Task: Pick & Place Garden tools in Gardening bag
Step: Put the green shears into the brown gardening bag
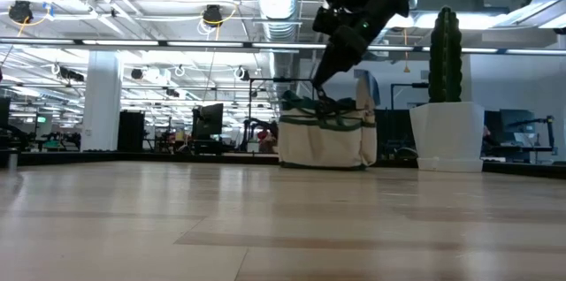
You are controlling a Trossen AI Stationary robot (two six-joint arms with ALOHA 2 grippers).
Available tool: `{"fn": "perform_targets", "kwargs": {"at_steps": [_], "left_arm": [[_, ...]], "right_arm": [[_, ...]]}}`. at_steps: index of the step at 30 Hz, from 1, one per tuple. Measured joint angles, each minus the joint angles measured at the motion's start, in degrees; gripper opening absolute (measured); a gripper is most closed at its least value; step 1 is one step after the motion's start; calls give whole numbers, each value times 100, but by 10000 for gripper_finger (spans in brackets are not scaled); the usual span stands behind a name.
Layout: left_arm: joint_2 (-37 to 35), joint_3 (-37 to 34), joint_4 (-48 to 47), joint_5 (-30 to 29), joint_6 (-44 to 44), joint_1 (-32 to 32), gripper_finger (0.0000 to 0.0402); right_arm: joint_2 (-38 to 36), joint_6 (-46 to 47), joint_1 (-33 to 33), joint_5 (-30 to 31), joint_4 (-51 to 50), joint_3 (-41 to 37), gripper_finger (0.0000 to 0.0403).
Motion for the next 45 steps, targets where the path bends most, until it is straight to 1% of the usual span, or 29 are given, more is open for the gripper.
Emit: {"fn": "perform_targets", "kwargs": {"at_steps": [10, 13, 25, 31, 38, 45], "left_arm": [[0, 0, 1, 2, 2, 1, 176], [0, 0, 0, 2, 2, 0, 176], [0, 0, 1, 2, 2, 0, 176], [0, 0, 0, 3, 2, 0, 176], [0, 0, 0, 4, 2, 0, 176], [0, 0, 0, 4, 2, 2, 176]], "right_arm": [[2, -95, -8, -53, 40, 3, 0], [13, -45, -8, -54, -112, 167, 0], [11, -59, -6, -73, -1444, 1835, 0], [9, -31, -8, -75, -1817, 2597, 0], [9, 91, -48, -97, -2057, 3147, 0], [4, 72, -210, -91, -2066, 3574, 0]]}}
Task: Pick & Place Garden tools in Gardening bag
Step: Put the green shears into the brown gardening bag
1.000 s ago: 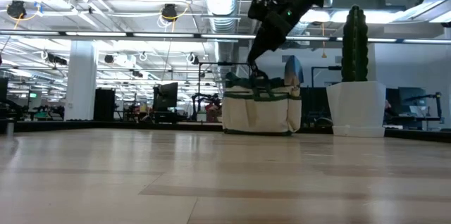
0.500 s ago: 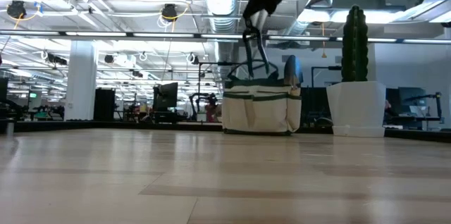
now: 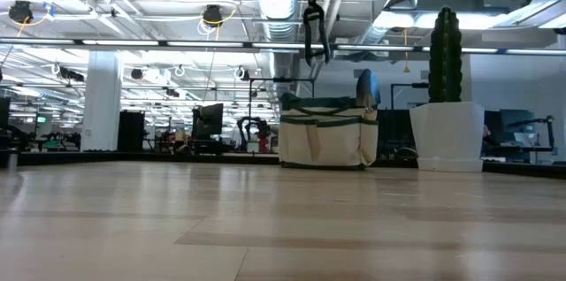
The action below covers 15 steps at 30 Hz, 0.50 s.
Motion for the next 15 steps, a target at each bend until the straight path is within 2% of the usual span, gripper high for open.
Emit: {"fn": "perform_targets", "kwargs": {"at_steps": [7, 15], "left_arm": [[0, 0, 0, 0, 0, -2, 176], [0, 0, 2, 17, 0, 0, 176]], "right_arm": [[66, -15, -404, 15, -23, 20, 0], [933, 90, -586, 20, -283, -117, 0]]}}
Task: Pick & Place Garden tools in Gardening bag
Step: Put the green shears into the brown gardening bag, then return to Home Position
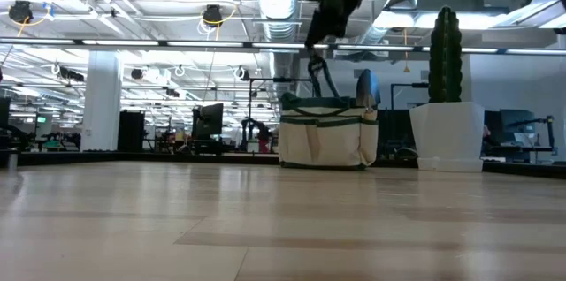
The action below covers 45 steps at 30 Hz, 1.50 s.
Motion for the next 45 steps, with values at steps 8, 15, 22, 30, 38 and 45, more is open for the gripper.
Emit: {"fn": "perform_targets", "kwargs": {"at_steps": [8, 15, 22, 30, 38, 45], "left_arm": [[0, 0, -4, -2, 0, -2, 176], [-2, 0, -7, -24, 0, -2, 176], [0, 0, -10, -22, 0, -2, 176], [-2, 0, -29, -21, 0, -1, 176], [-1, 0, -37, -18, 0, -2, 176], [0, 0, -40, 317, 0, 135, 163]], "right_arm": [[806, -81, -28, 35, -372, 15, 0], [1047, -111, 27, 247, -438, -14, 12], [873, -154, -20, 606, -349, -4, 57], [511, -105, -26, 709, -424, -4, 62], [-301, -70, 42, 1347, -1738, -1, 63], [-988, 678, -89, 1336, -2585, 0, 51]]}}
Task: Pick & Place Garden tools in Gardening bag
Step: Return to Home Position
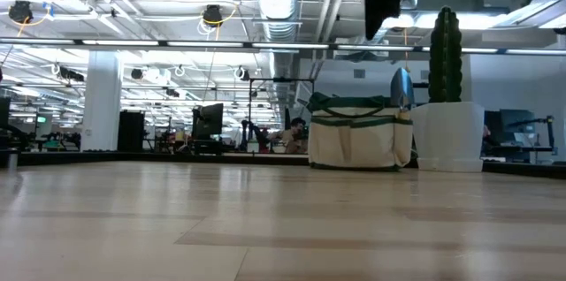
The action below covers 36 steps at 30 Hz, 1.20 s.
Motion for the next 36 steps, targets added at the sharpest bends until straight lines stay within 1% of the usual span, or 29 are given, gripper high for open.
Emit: {"fn": "perform_targets", "kwargs": {"at_steps": [3, 5, 7, 9, 14, 16, 18, 20, 23, 26, 30, 32, 34, 36], "left_arm": [[0, 0, -3, 692, -105, 275, 140], [0, 0, -4, 1158, -266, 494, 122], [0, 0, -6, 1467, -375, 682, 102], [0, 0, -6, 1555, -404, 797, 83], [0, 0, -52, 1604, -396, 834, 35], [0, 0, -148, 1835, -398, 836, 16], [0, 0, -296, 2104, -410, 836, 5], [0, 0, -386, 2318, -435, 836, 3], [-1, 0, -405, 2617, -556, 836, 3], [-121, -4, -373, 2878, -552, 808, 1], [-346, -4, -385, 3202, -161, 632, 1], [-504, -4, -370, 3383, -2, 498, 1], [-691, -4, -383, 3520, 59, 343, 1], [-903, -4, -378, 3552, 63, 188, 1]], "right_arm": [[-218, 240, -22, -80, -207, 0, 31], [-321, 340, -10, -449, -241, 0, 12], [-368, 431, 75, -845, -241, 0, 4], [-370, 553, 246, -933, -254, 0, 5], [-317, 719, 719, -884, -457, -29, 1], [-359, 865, 928, -792, -401, -182, 1], [-484, 1034, 1127, -606, -310, -461, 1], [-712, 1195, 1351, -542, 28, -844, 0], [-1225, 1433, 1668, -596, 884, -1624, 0], [-1841, 1787, 1983, -618, 2108, -2515, 0], [-2617, 2265, 2359, -753, 3759, -3530, 0], [-2922, 2423, 2537, -750, 4340, -3863, 0], [-3156, 2536, 2702, -738, 4742, -4021, 0], [-3348, 2637, 2850, -581, 4842, -4054, 0]]}}
